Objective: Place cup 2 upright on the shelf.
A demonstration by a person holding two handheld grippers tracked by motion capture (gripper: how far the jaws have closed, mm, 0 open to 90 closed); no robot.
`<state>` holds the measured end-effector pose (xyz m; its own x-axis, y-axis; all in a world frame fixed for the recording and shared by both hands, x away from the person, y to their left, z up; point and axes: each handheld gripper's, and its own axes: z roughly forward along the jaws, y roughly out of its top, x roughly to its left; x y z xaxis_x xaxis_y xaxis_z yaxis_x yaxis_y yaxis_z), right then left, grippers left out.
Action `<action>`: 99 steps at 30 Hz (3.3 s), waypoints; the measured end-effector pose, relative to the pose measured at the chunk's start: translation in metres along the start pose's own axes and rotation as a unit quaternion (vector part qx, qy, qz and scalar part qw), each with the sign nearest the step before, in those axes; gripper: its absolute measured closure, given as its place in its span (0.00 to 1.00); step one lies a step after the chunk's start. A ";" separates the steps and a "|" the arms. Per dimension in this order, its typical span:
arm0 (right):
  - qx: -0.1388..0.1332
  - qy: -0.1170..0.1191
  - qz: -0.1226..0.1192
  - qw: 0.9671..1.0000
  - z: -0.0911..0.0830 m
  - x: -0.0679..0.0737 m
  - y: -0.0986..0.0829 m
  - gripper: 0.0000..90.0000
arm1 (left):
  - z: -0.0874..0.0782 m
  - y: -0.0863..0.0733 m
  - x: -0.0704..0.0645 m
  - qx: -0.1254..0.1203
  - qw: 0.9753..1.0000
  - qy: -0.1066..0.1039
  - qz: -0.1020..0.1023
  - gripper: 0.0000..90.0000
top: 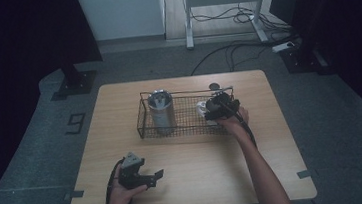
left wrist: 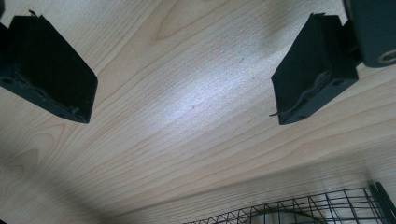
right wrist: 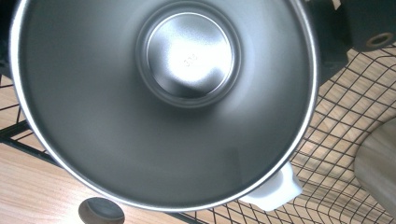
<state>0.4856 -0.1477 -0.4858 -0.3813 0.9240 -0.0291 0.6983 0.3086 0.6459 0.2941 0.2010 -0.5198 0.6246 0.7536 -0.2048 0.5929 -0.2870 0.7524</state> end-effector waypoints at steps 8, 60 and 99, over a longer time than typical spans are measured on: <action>-0.023 0.023 0.014 0.999 -0.006 -0.003 0.001 0.02 | 0.001 0.000 0.000 0.000 1.000 0.000 0.000 0.07; -0.189 0.067 0.020 0.979 -0.089 -0.009 -0.052 0.14 | -0.001 -0.001 0.001 0.001 1.000 0.009 0.000 0.08; -0.145 0.084 0.040 0.985 -0.103 -0.007 -0.196 0.17 | 0.004 -0.004 0.003 0.009 1.000 0.014 0.000 0.08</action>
<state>0.2887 -0.2378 -0.5339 -0.4431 0.8851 0.1419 0.5369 0.1353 0.8328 0.2954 0.2020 -0.5254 0.6108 0.7695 -0.1865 0.6017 -0.2981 0.7410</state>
